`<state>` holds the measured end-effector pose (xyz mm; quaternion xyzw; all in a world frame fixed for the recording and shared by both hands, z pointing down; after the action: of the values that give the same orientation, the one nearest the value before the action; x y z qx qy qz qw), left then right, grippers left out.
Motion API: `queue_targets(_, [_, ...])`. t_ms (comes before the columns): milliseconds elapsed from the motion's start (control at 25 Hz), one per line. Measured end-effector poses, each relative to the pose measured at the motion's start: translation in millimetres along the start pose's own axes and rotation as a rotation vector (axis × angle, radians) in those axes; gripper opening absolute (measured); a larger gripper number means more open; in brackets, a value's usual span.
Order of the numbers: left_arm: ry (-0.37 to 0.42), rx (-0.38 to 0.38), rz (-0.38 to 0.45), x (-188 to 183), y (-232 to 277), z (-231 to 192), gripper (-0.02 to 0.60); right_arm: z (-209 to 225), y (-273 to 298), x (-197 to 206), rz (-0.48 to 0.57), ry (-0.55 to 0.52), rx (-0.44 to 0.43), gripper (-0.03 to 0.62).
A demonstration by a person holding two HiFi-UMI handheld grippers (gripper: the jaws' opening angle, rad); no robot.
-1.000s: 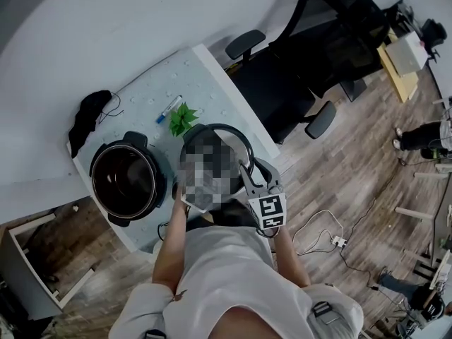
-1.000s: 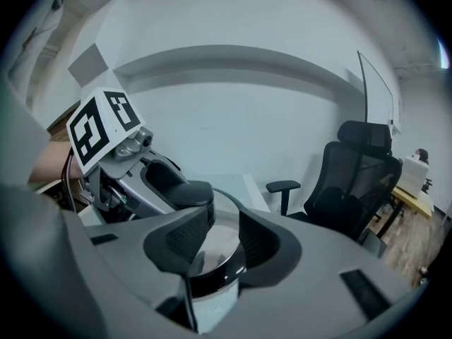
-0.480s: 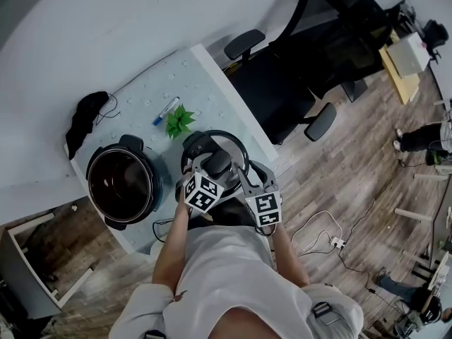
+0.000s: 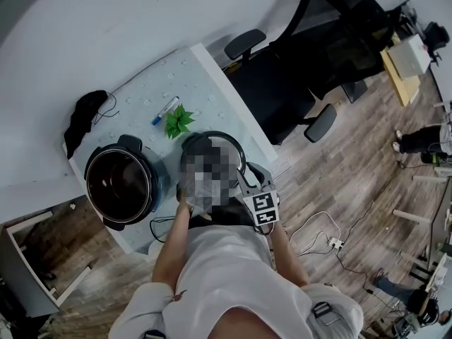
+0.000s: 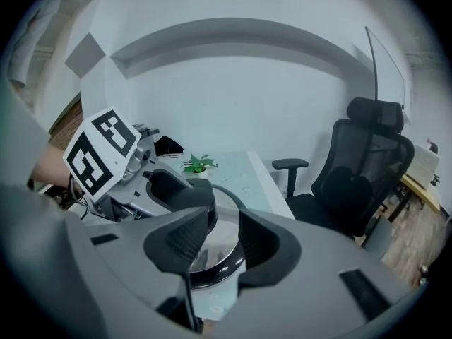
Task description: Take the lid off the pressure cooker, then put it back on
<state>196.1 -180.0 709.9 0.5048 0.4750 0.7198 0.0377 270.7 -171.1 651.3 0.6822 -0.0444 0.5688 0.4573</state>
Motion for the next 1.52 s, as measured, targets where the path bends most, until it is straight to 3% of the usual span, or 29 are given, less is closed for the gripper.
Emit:
queue_targets(840, [-0.015, -0.010, -0.009, 9.7, 7.7, -2.2, 0.290, -12.8, -3.2, 0.8, 0.000, -0.004, 0.008, 0.138])
queue_targets(1000, [-0.016, -0.013, -0.028, 11.6, 6.3, -2.5, 0.320, -15.2, -7.3, 2.3, -0.001, 0.002, 0.023, 0.138])
queue_targets(1080, [-0.020, 0.003, -0.045, 15.4, 3.0, 0.9, 0.369, -18.0, -10.0, 4.7, -0.006, 0.006, 0.023, 0.138])
queue_targets(1520, [-0.052, -0.004, -0.022, 23.2, -24.9, 0.5, 0.356, -27.8, -18.2, 9.1, -0.002, 0.029, 0.045, 0.138])
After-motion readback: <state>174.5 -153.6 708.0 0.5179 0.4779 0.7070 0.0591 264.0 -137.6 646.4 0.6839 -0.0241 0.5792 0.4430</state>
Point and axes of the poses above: the fingertips, and each gripper's own axes: y forward along the fingers, z to its right, x out of its underside, the point moved 1 cm from there along -y, backward along the fingers, and after that the axes turned 5 degrees about -x, right-handed, at the moved point
